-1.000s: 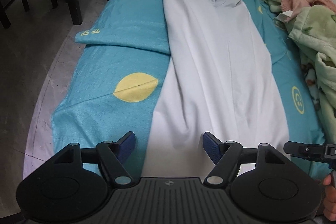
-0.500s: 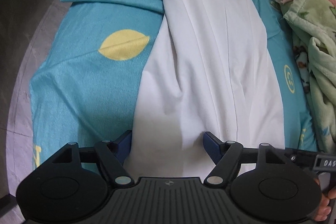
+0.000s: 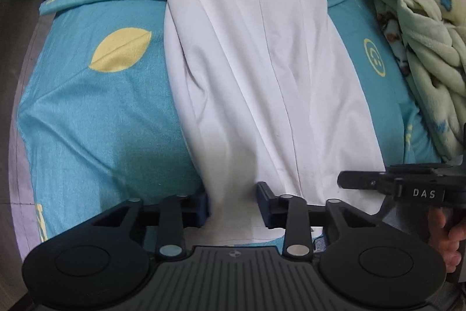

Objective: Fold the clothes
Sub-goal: 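Grasp the hem of the folded strip with the left gripper while the right gripper grasps it too, then lift the hem end with both grippers and fold it toward the collar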

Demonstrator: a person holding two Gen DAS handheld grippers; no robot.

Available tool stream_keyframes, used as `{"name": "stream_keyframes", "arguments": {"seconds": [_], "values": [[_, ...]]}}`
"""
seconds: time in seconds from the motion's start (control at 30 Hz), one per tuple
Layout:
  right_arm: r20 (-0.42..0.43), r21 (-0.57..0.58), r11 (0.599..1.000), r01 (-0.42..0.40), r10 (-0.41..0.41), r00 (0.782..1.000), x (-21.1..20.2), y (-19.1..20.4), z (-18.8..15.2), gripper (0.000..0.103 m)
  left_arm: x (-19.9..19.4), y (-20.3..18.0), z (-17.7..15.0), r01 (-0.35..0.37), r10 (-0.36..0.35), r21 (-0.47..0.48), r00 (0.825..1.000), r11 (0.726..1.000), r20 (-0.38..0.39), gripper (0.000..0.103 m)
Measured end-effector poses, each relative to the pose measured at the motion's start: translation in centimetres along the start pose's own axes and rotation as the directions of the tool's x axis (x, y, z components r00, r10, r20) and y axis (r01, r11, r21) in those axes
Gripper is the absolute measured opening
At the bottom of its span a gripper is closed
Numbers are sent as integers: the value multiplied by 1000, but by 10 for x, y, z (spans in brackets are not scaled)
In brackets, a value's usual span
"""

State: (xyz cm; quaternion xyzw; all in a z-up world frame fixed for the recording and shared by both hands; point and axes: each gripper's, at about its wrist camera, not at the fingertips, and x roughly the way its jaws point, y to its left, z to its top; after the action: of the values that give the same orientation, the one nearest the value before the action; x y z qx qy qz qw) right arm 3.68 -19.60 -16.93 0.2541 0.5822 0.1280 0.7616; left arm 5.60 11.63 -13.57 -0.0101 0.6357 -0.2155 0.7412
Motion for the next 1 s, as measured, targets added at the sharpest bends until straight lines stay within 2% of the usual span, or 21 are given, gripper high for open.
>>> {"name": "stream_keyframes", "arguments": {"seconds": [0.03,0.13,0.27,0.33,0.47,0.57,0.63,0.8,1.0], "values": [[8,11,1000,-5,5,1000,-2,-1,0,8,-3,-1,-1,-2,2,4,1000,1000,8,16],[48,49,998,-40,38,998,-14,-3,6,8,-18,-4,-5,28,-28,2,998,1000,50,6],[140,68,993,-94,84,987,-46,-4,11,7,-53,-12,-10,104,-102,-5,983,995,155,3],[195,74,990,-123,106,975,-67,-5,14,7,-75,-16,-12,158,-150,-20,965,987,213,3],[312,62,983,-172,144,939,-110,-3,17,7,-122,-35,-2,262,-233,-44,912,964,339,3],[372,46,979,-196,166,913,-141,-4,15,7,-150,-50,-6,304,-261,-46,879,952,400,3],[403,35,977,-208,177,898,-157,-5,9,7,-166,-60,-10,319,-271,-43,863,947,426,3],[452,22,971,-237,202,869,-187,-9,-18,7,-183,-81,-49,315,-271,-26,854,949,444,3],[487,17,971,-237,199,850,-201,-16,-78,7,-169,-98,-123,300,-266,-15,866,954,423,3]]}}
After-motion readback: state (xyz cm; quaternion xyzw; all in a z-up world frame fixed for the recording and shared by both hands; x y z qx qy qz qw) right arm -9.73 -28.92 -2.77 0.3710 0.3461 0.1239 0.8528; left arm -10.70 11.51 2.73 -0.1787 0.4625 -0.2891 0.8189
